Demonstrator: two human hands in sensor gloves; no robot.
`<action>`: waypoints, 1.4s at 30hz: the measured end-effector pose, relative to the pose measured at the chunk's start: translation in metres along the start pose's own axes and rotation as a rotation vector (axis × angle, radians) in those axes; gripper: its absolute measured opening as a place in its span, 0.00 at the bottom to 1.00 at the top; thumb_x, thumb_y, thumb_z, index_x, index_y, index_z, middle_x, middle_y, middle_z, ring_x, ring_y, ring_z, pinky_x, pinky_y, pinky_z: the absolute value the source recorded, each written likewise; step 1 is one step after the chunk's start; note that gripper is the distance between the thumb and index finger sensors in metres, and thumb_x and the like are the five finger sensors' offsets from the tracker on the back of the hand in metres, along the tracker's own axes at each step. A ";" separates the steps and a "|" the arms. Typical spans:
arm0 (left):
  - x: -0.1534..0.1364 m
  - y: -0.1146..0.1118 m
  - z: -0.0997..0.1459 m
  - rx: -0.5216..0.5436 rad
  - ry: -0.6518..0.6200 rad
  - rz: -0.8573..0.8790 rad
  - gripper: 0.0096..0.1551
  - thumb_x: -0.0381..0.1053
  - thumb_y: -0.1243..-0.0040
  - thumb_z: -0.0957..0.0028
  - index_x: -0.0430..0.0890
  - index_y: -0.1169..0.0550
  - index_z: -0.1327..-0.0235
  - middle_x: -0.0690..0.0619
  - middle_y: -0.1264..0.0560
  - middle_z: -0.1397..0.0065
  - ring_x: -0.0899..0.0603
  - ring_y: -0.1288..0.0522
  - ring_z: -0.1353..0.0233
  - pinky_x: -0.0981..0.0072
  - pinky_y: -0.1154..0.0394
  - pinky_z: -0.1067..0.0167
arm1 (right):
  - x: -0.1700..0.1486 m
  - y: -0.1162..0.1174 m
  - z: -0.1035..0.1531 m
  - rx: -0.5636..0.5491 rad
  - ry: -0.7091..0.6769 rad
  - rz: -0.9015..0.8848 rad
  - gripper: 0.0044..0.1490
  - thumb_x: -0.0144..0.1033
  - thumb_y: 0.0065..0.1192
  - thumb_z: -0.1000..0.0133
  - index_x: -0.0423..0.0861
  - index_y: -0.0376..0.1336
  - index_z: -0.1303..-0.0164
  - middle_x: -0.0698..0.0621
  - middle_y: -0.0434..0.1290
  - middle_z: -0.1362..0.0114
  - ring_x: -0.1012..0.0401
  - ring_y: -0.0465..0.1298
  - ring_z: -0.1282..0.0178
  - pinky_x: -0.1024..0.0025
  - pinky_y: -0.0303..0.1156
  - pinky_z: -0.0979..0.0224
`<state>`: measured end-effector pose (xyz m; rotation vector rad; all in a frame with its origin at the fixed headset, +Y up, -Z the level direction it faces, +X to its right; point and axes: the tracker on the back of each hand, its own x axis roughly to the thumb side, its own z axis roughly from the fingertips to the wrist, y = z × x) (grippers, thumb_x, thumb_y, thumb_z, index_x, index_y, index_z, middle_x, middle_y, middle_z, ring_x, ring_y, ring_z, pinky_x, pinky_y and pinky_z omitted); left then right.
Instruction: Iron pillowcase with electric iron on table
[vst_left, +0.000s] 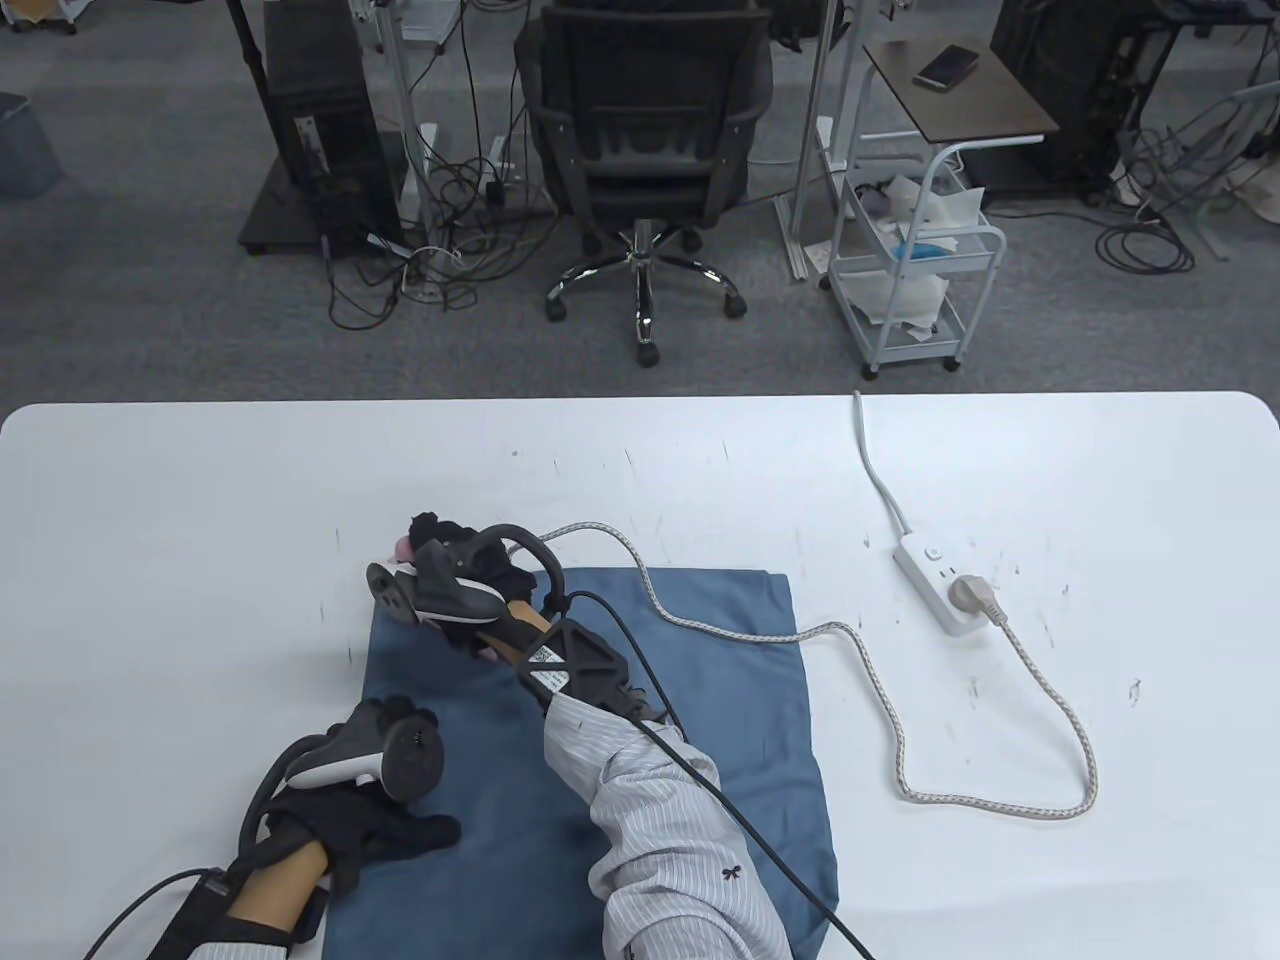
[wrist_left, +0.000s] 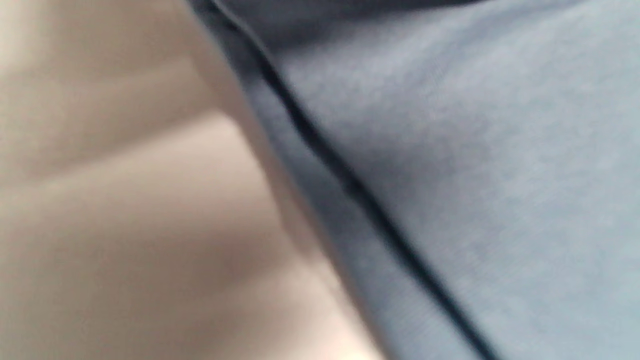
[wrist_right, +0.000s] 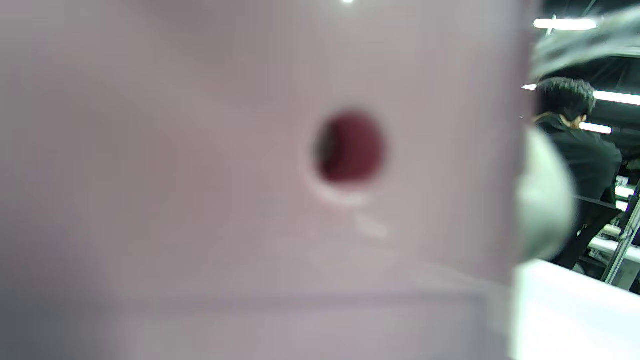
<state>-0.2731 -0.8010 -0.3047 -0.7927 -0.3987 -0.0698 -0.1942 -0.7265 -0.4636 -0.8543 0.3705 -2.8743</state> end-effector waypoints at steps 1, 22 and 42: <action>0.000 0.000 0.000 -0.002 0.000 -0.002 0.71 0.76 0.64 0.51 0.32 0.79 0.28 0.26 0.83 0.26 0.17 0.79 0.28 0.24 0.68 0.31 | 0.000 -0.003 0.004 -0.007 -0.015 -0.026 0.43 0.52 0.42 0.39 0.33 0.56 0.24 0.48 0.76 0.45 0.62 0.79 0.62 0.69 0.79 0.55; 0.000 0.000 0.000 -0.004 0.002 -0.005 0.71 0.76 0.64 0.51 0.32 0.79 0.28 0.25 0.83 0.26 0.17 0.78 0.28 0.23 0.68 0.31 | -0.065 0.004 0.033 0.054 0.160 -0.026 0.41 0.51 0.43 0.38 0.37 0.53 0.20 0.47 0.77 0.47 0.62 0.79 0.65 0.70 0.79 0.58; 0.000 0.001 0.001 -0.006 0.001 0.000 0.71 0.76 0.64 0.51 0.32 0.79 0.28 0.25 0.83 0.27 0.17 0.79 0.28 0.24 0.68 0.31 | -0.090 0.008 0.056 0.074 0.192 -0.055 0.41 0.50 0.42 0.37 0.39 0.51 0.19 0.47 0.77 0.47 0.62 0.79 0.65 0.69 0.79 0.58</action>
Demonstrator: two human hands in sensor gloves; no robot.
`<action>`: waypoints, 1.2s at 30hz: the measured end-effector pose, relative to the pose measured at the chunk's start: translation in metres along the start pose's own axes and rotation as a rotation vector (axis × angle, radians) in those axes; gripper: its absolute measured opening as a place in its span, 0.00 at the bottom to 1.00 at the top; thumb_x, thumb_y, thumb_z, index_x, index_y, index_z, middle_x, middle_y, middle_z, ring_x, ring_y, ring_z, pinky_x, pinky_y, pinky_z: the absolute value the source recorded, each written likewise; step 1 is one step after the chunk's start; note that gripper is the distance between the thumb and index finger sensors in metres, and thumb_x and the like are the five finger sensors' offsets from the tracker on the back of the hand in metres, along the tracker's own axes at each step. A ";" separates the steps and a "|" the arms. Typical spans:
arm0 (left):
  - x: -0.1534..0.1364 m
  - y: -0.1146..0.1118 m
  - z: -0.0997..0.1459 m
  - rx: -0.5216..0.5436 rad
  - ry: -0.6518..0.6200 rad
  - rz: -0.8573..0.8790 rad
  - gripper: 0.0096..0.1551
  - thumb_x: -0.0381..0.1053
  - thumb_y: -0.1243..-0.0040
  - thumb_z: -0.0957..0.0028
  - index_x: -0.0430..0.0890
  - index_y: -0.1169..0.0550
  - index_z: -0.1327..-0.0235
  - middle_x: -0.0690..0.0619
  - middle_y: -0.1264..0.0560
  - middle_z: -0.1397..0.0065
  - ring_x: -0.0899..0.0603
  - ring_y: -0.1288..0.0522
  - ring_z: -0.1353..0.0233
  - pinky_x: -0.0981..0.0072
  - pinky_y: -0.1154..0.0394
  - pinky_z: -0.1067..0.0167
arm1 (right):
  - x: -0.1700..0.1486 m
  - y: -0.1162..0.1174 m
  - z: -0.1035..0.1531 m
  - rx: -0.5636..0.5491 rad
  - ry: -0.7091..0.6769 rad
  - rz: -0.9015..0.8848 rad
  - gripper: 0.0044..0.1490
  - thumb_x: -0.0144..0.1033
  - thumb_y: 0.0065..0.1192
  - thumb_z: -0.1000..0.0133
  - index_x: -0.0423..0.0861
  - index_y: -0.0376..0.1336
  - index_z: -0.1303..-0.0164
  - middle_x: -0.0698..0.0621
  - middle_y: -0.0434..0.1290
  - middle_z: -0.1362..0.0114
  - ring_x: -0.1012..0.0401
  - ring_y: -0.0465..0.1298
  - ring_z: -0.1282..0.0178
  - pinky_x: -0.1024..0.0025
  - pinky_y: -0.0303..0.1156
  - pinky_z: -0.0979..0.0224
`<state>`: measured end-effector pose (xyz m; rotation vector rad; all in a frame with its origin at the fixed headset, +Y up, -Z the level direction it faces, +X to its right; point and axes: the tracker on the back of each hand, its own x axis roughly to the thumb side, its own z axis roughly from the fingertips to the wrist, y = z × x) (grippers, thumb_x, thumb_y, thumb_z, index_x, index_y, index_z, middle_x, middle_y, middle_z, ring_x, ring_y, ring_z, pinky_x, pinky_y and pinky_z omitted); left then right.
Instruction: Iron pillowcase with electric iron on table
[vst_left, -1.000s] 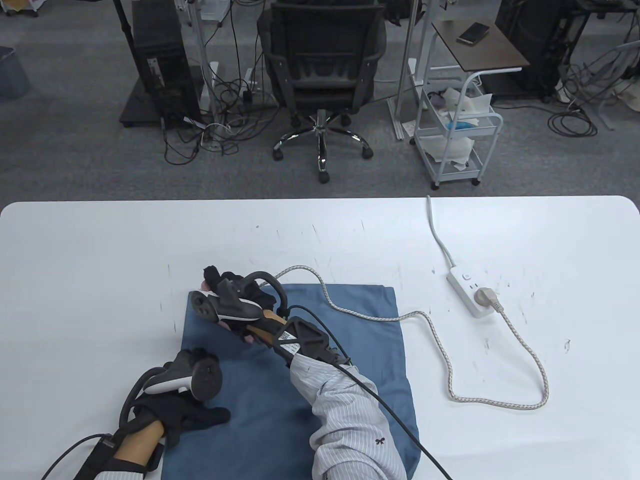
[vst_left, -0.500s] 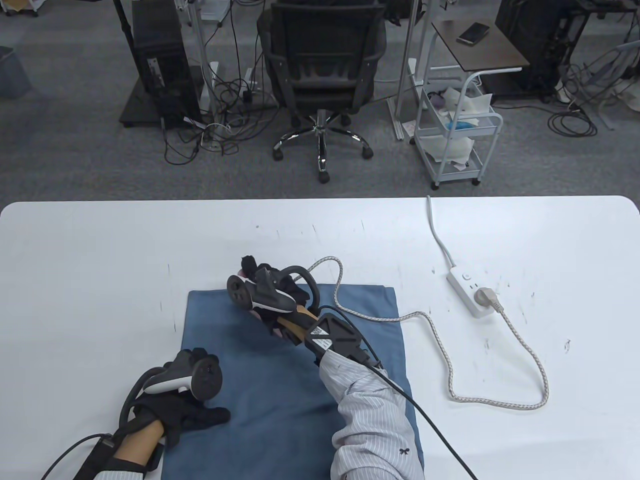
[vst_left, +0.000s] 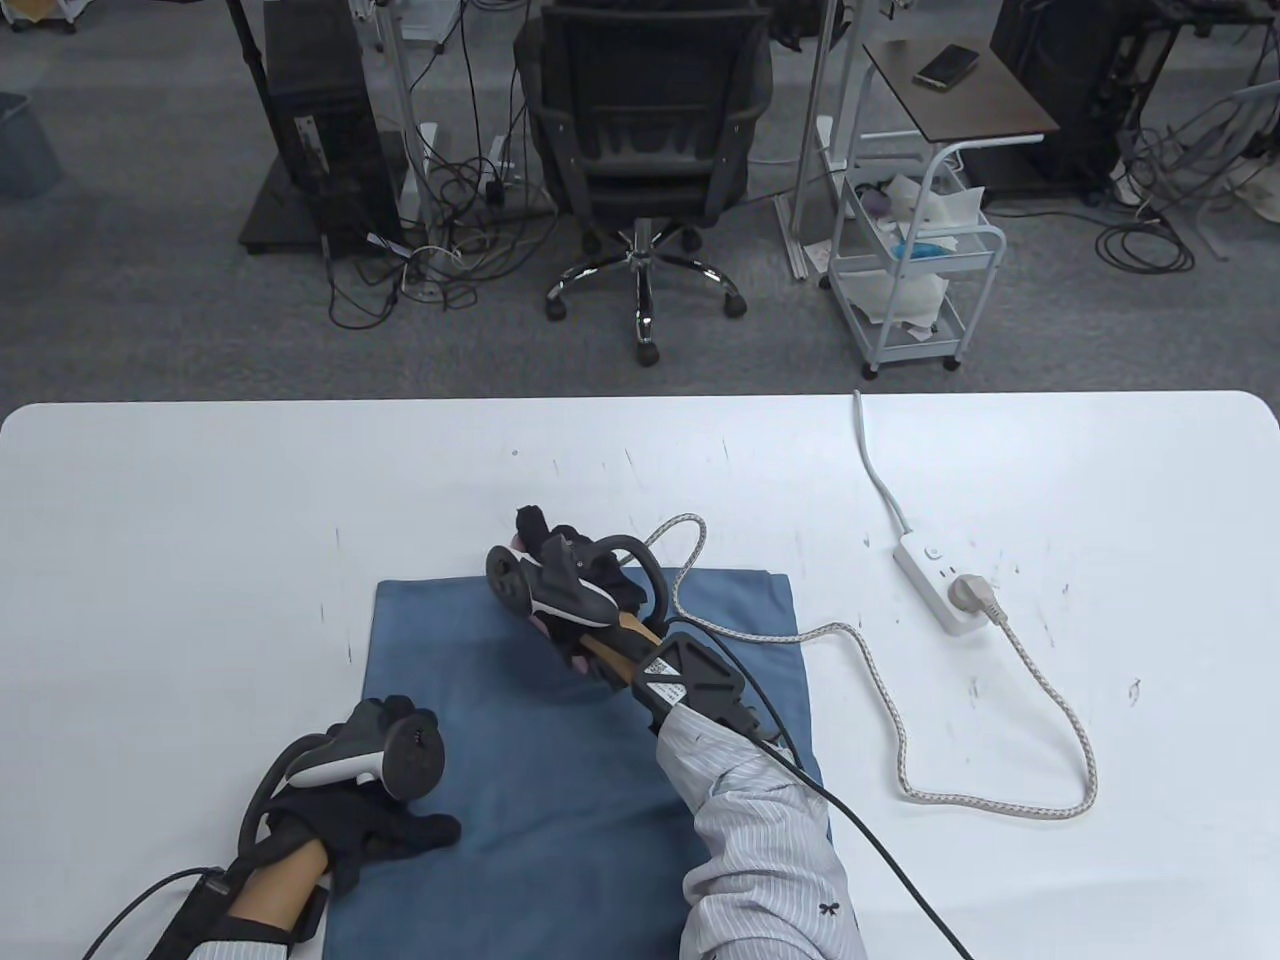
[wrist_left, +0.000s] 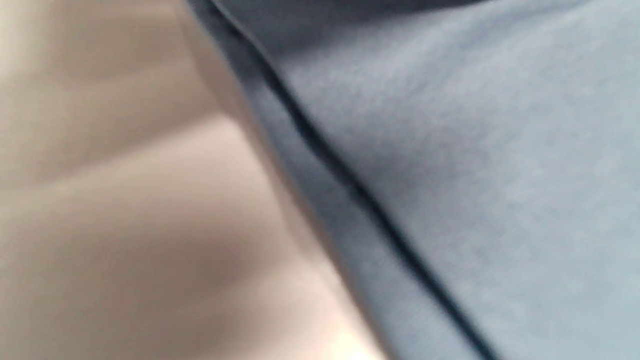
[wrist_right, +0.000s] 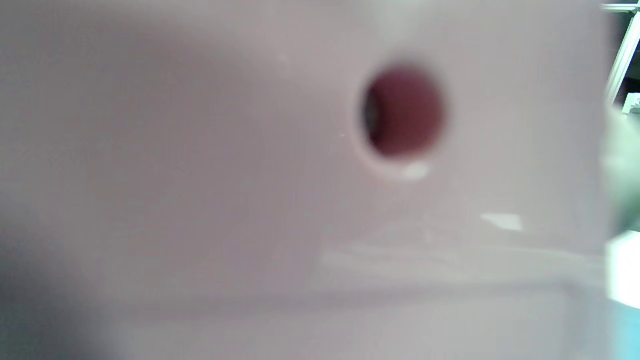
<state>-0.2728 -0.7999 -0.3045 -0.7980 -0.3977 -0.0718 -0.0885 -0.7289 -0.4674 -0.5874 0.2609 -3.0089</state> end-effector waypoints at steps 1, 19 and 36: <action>0.000 0.000 0.000 0.000 0.000 0.001 0.71 0.76 0.64 0.51 0.32 0.79 0.28 0.25 0.83 0.27 0.17 0.78 0.28 0.24 0.68 0.31 | -0.002 -0.001 0.001 0.003 -0.002 -0.001 0.40 0.50 0.42 0.37 0.40 0.51 0.19 0.48 0.77 0.47 0.62 0.79 0.65 0.69 0.79 0.58; 0.000 -0.001 0.000 0.003 -0.001 0.005 0.71 0.76 0.64 0.51 0.32 0.79 0.28 0.26 0.83 0.27 0.17 0.79 0.28 0.24 0.68 0.31 | -0.084 0.004 0.029 -0.002 0.114 0.028 0.41 0.51 0.42 0.38 0.40 0.51 0.19 0.48 0.77 0.48 0.63 0.79 0.65 0.70 0.79 0.58; -0.001 -0.001 0.000 0.005 -0.004 0.012 0.71 0.76 0.64 0.51 0.32 0.80 0.29 0.26 0.84 0.27 0.18 0.79 0.28 0.24 0.69 0.32 | -0.157 0.006 0.062 -0.025 0.169 0.166 0.40 0.51 0.41 0.38 0.41 0.51 0.19 0.49 0.77 0.47 0.64 0.79 0.64 0.71 0.80 0.58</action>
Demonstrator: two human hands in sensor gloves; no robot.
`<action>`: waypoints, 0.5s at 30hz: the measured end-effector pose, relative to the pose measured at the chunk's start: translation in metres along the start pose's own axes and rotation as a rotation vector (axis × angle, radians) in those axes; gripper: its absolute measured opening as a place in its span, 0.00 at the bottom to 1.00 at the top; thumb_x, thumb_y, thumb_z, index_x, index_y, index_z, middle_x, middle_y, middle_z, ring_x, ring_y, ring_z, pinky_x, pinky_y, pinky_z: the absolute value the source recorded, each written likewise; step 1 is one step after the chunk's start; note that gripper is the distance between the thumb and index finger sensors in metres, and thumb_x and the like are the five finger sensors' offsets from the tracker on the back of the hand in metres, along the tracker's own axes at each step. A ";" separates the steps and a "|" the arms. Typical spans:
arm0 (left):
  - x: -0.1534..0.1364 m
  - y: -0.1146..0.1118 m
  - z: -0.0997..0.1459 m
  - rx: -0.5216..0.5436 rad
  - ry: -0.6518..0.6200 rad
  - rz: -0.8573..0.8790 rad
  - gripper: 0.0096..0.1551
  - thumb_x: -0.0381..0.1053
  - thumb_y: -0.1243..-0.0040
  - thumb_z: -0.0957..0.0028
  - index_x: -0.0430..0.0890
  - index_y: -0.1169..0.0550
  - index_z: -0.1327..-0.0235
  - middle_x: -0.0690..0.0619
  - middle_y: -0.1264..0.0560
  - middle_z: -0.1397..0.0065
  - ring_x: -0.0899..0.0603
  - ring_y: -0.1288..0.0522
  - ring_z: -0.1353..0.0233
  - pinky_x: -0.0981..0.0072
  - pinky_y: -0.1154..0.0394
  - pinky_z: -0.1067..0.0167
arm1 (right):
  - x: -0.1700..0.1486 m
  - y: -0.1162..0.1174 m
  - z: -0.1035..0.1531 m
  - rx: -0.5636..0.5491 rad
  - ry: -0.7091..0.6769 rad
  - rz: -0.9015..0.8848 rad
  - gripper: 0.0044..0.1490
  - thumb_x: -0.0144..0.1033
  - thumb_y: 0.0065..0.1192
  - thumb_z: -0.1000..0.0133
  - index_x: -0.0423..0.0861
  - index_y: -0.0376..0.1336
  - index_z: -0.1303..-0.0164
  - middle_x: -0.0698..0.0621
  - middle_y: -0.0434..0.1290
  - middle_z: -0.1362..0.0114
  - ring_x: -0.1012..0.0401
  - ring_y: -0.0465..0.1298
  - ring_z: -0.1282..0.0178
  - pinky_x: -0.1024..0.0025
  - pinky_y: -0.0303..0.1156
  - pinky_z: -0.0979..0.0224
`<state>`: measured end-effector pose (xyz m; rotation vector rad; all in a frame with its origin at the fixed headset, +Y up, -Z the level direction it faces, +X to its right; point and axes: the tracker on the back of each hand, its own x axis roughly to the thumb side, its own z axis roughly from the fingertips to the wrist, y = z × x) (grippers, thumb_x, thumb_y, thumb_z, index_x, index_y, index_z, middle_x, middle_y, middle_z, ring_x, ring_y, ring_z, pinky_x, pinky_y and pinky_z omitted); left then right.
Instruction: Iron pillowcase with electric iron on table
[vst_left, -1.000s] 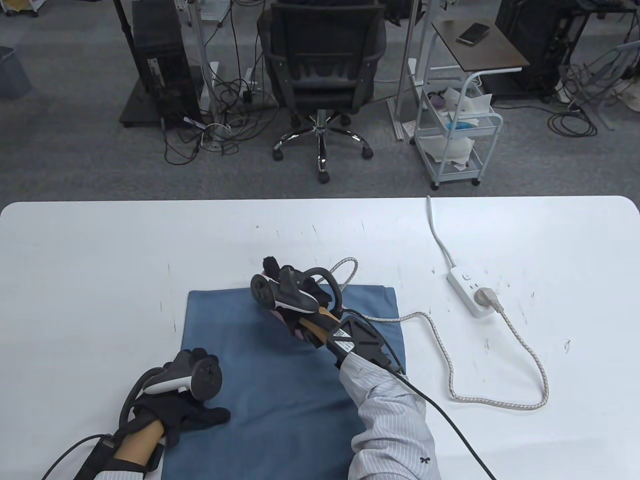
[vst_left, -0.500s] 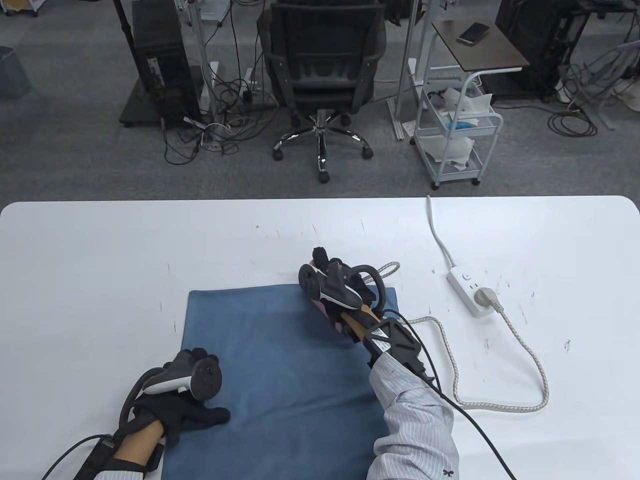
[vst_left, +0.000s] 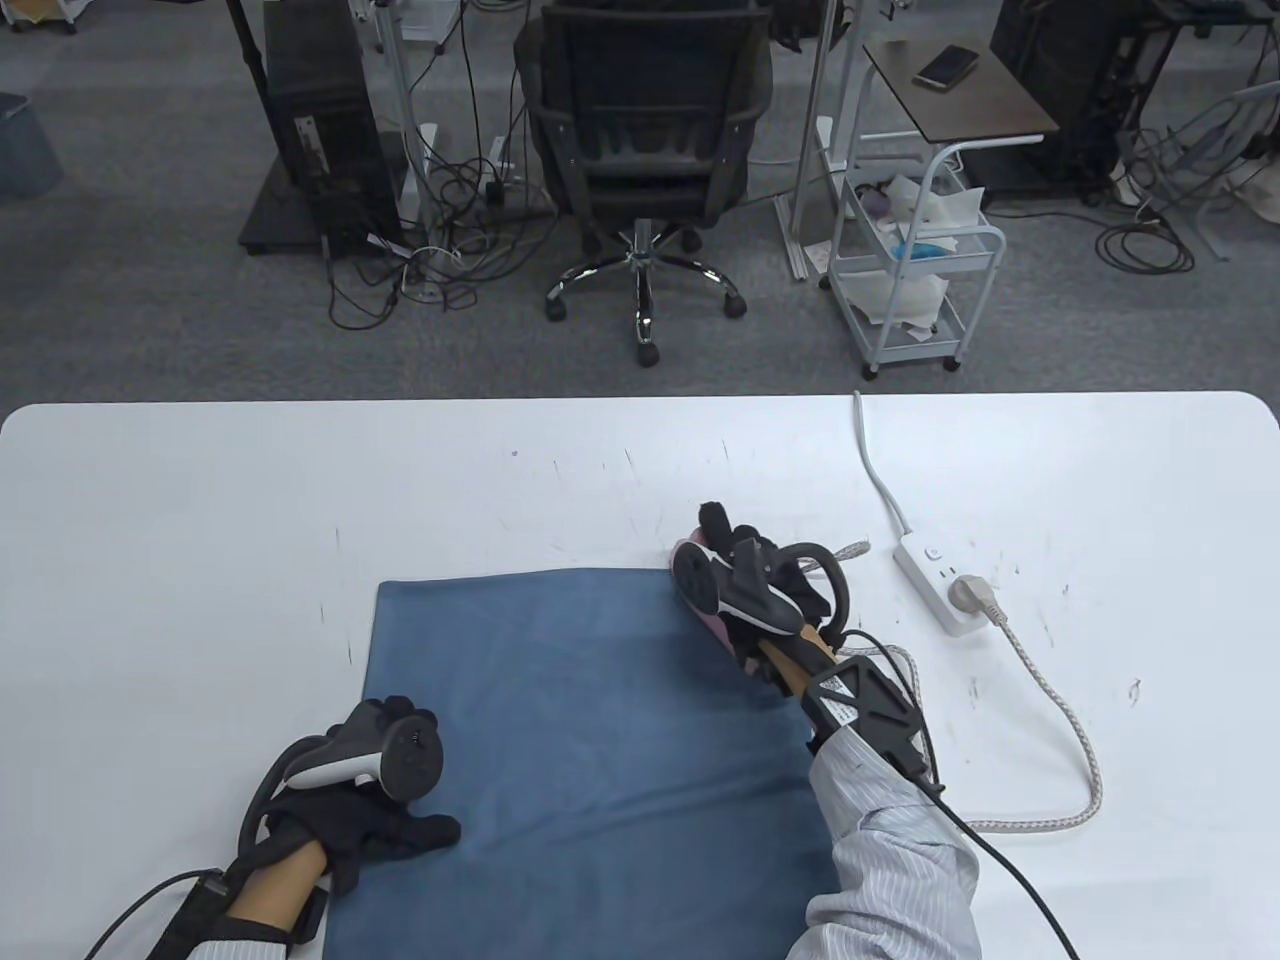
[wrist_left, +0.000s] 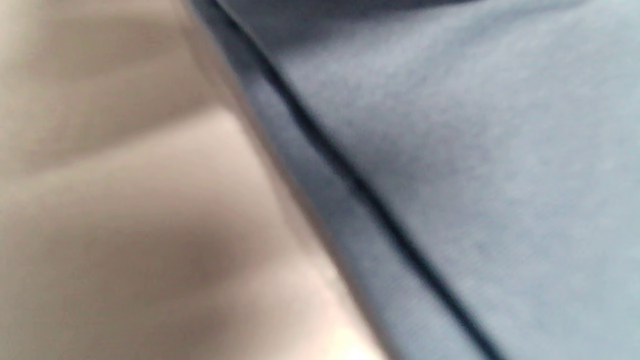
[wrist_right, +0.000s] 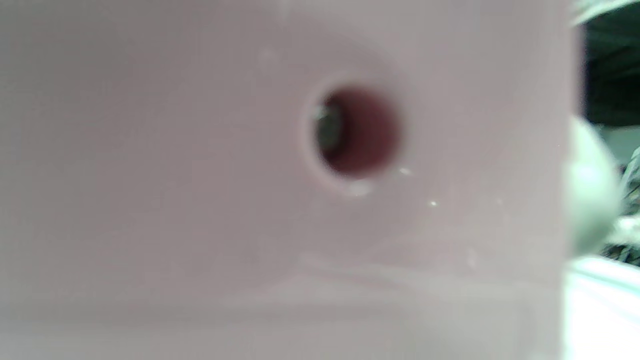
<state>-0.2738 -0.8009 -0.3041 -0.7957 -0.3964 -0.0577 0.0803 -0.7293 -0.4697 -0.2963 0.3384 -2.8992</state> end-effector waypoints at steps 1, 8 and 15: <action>0.000 0.000 0.000 0.000 0.000 0.000 0.71 0.76 0.64 0.51 0.32 0.80 0.29 0.26 0.84 0.27 0.18 0.79 0.28 0.24 0.69 0.32 | -0.007 0.002 -0.004 -0.016 0.010 0.054 0.41 0.52 0.41 0.39 0.41 0.51 0.19 0.49 0.77 0.47 0.64 0.79 0.64 0.71 0.80 0.57; 0.000 0.000 0.000 0.001 -0.002 -0.002 0.71 0.76 0.64 0.51 0.32 0.80 0.29 0.26 0.84 0.27 0.18 0.79 0.28 0.24 0.69 0.32 | -0.031 -0.018 0.023 -0.108 -0.088 0.070 0.41 0.53 0.41 0.40 0.41 0.50 0.20 0.51 0.76 0.46 0.64 0.79 0.63 0.72 0.80 0.56; 0.000 0.000 0.000 0.003 -0.005 -0.003 0.71 0.76 0.64 0.51 0.32 0.80 0.29 0.25 0.84 0.27 0.17 0.79 0.28 0.24 0.69 0.32 | -0.031 -0.045 0.100 -0.080 -0.348 -0.169 0.41 0.53 0.42 0.40 0.41 0.52 0.20 0.51 0.77 0.46 0.64 0.79 0.64 0.71 0.80 0.57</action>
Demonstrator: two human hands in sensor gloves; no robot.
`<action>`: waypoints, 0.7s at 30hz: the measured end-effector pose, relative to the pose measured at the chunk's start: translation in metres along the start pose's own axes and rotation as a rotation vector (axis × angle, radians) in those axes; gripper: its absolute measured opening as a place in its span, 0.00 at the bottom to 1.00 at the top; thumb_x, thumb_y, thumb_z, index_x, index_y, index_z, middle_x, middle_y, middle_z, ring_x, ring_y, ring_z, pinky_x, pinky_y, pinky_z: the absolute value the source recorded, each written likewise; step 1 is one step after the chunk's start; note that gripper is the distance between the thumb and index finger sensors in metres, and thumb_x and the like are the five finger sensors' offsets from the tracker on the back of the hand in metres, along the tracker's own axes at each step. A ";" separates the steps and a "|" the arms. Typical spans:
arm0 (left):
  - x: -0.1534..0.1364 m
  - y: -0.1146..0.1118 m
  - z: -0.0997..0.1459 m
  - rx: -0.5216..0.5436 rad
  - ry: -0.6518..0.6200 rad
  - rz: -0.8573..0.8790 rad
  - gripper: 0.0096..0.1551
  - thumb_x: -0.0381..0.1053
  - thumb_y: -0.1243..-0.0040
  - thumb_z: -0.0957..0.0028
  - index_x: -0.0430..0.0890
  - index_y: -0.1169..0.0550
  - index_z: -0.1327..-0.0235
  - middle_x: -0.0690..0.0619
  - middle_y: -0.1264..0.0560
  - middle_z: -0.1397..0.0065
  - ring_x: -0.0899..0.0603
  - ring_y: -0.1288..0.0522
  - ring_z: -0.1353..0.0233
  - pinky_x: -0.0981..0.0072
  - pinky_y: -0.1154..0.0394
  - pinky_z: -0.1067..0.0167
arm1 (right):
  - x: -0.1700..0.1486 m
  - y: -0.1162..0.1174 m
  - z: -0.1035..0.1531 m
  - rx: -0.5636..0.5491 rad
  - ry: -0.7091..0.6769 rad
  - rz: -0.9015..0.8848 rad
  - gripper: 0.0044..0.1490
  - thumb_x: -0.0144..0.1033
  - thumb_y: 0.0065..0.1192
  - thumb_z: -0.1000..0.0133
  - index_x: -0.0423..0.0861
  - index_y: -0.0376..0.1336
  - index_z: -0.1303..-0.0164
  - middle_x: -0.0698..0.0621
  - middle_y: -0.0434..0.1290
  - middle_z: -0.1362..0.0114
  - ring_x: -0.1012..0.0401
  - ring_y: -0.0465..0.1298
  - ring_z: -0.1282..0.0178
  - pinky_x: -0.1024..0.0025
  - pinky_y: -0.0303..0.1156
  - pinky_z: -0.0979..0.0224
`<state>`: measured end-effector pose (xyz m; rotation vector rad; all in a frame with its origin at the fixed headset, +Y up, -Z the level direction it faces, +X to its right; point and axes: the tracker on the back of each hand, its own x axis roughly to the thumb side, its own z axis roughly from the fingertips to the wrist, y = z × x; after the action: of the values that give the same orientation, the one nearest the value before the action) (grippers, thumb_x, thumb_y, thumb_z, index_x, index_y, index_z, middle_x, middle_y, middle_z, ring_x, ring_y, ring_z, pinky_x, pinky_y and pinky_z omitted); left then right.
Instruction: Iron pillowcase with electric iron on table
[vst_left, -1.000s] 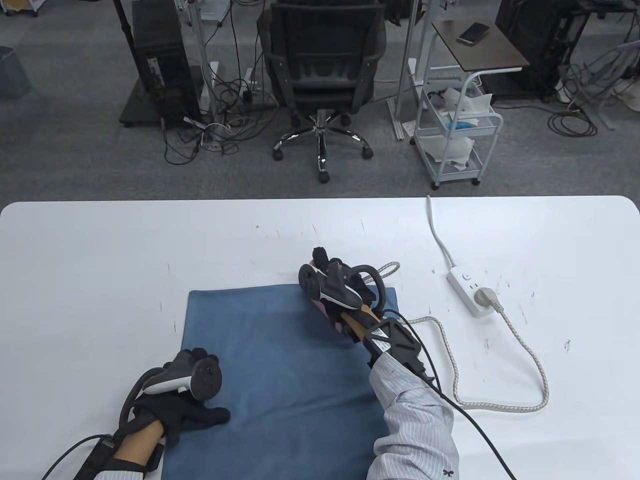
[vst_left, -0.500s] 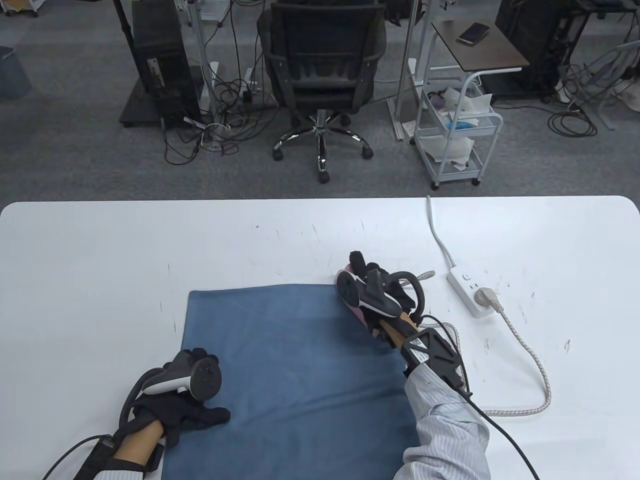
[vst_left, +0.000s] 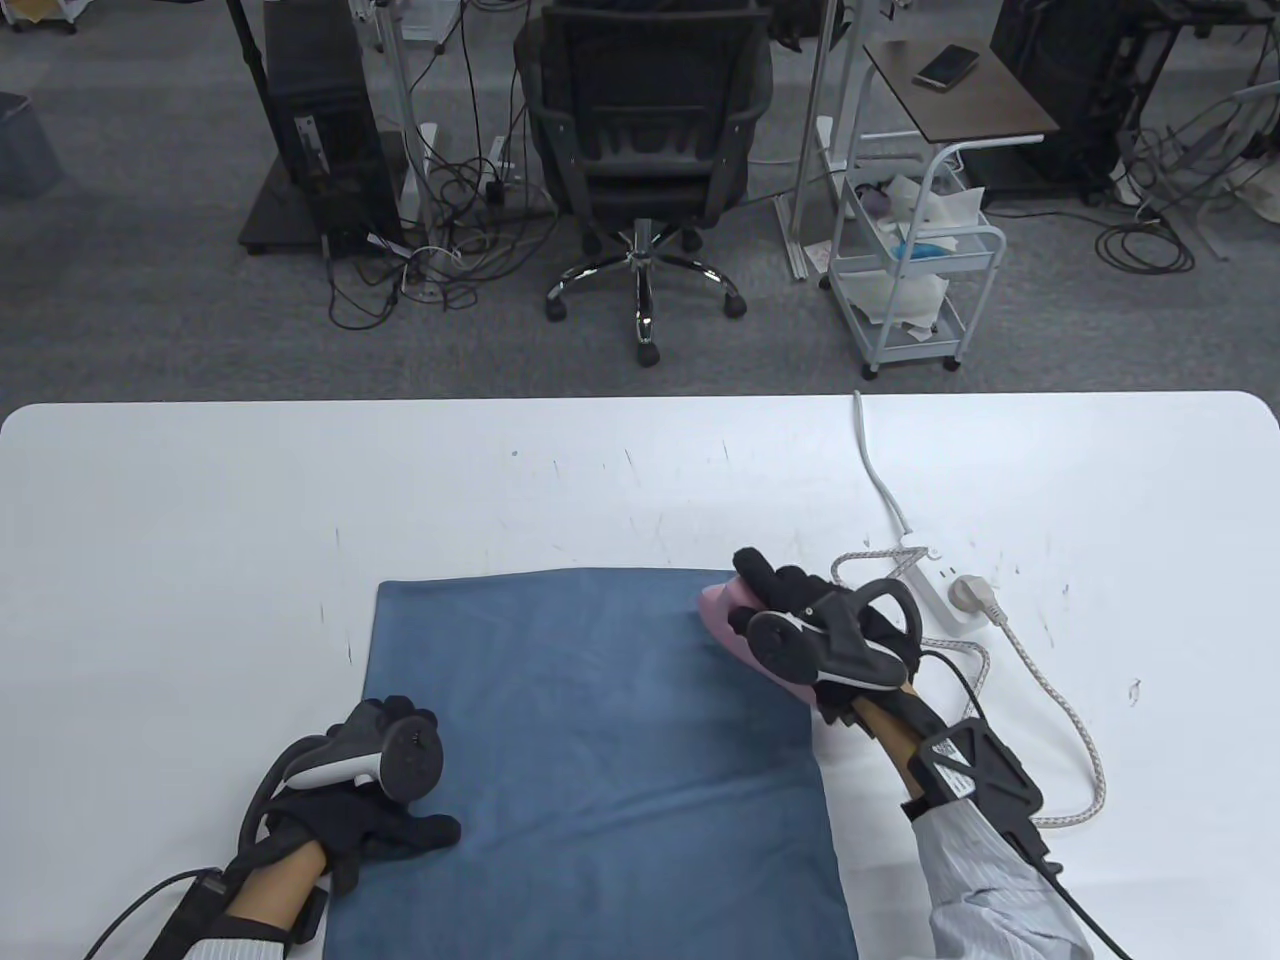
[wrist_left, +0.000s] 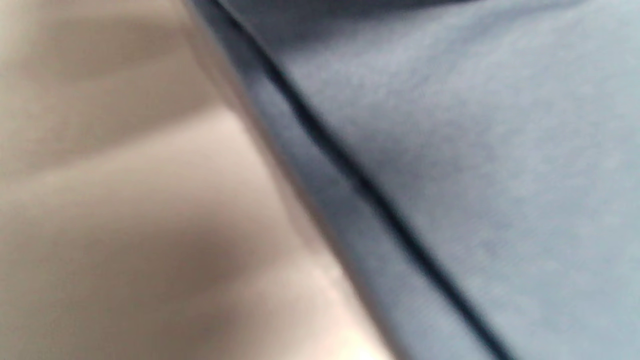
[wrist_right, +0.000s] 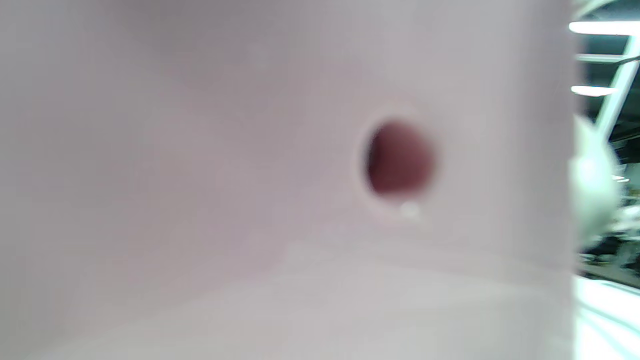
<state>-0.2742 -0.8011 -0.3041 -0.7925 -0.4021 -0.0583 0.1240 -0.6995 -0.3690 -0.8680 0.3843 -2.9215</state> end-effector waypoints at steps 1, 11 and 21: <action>0.000 0.000 0.000 0.000 0.000 0.000 0.71 0.76 0.64 0.51 0.32 0.80 0.29 0.26 0.84 0.27 0.17 0.79 0.28 0.24 0.69 0.32 | 0.006 -0.001 0.007 0.004 -0.029 -0.020 0.41 0.53 0.42 0.40 0.41 0.52 0.21 0.51 0.77 0.46 0.64 0.80 0.64 0.71 0.80 0.57; 0.000 -0.001 0.000 0.009 -0.001 0.004 0.71 0.76 0.64 0.51 0.32 0.79 0.28 0.26 0.84 0.27 0.18 0.79 0.28 0.24 0.69 0.32 | 0.021 0.020 0.009 0.052 -0.058 -0.030 0.41 0.52 0.42 0.40 0.40 0.52 0.21 0.51 0.77 0.47 0.64 0.80 0.64 0.71 0.80 0.57; 0.021 0.039 -0.001 -0.053 0.021 -0.124 0.69 0.75 0.62 0.51 0.33 0.74 0.23 0.26 0.78 0.22 0.18 0.74 0.25 0.25 0.66 0.30 | -0.038 0.032 -0.032 0.091 0.179 0.049 0.41 0.53 0.42 0.40 0.41 0.52 0.21 0.50 0.77 0.46 0.63 0.79 0.63 0.70 0.80 0.56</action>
<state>-0.2465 -0.7724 -0.3238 -0.8178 -0.4314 -0.1936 0.1377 -0.7185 -0.4233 -0.5798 0.2757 -2.9535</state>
